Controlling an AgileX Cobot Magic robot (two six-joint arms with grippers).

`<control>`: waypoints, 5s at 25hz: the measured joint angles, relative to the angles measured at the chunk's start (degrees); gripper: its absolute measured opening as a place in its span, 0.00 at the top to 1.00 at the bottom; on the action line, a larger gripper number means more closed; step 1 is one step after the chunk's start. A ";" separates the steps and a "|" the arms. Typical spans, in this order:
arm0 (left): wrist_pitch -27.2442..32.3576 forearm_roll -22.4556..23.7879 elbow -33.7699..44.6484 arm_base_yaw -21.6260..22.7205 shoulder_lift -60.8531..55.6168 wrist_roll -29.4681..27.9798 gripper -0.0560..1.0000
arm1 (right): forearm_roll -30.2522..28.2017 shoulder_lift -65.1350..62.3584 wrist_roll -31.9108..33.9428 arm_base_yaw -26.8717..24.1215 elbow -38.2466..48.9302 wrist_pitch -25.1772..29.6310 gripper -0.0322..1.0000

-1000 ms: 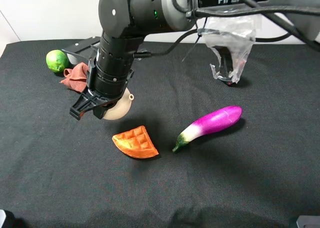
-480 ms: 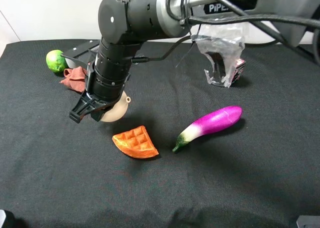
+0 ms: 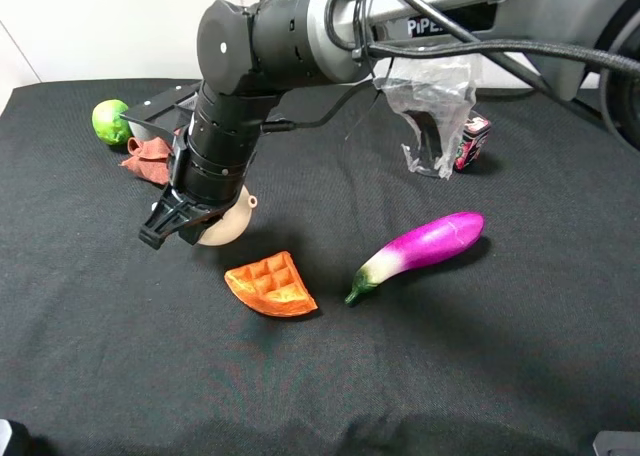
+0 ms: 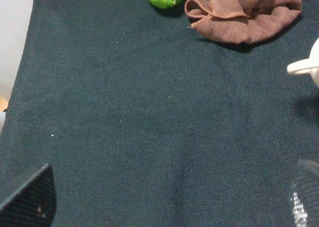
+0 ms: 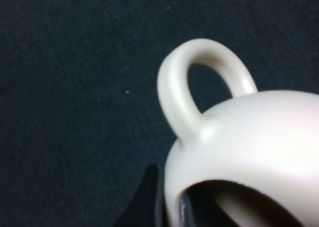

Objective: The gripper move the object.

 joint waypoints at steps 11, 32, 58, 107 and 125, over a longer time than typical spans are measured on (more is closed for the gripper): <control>0.00 0.00 0.00 0.00 0.00 0.00 0.01 | -6.81 0.00 2.03 -0.48 0.00 -1.80 0.98; 0.00 0.00 0.00 0.00 0.00 0.00 0.01 | -7.83 2.91 2.15 -0.65 -0.05 -2.79 0.98; 0.00 0.00 0.00 0.00 0.00 0.00 0.01 | -8.18 3.74 2.31 -0.65 -0.05 -2.99 0.98; 0.00 0.00 0.00 0.00 0.00 0.00 0.01 | -16.33 3.74 4.73 -0.34 -0.05 -3.99 0.96; 0.00 0.00 0.00 0.00 0.00 0.00 0.01 | -16.40 3.74 5.84 -0.34 -0.05 -4.10 0.47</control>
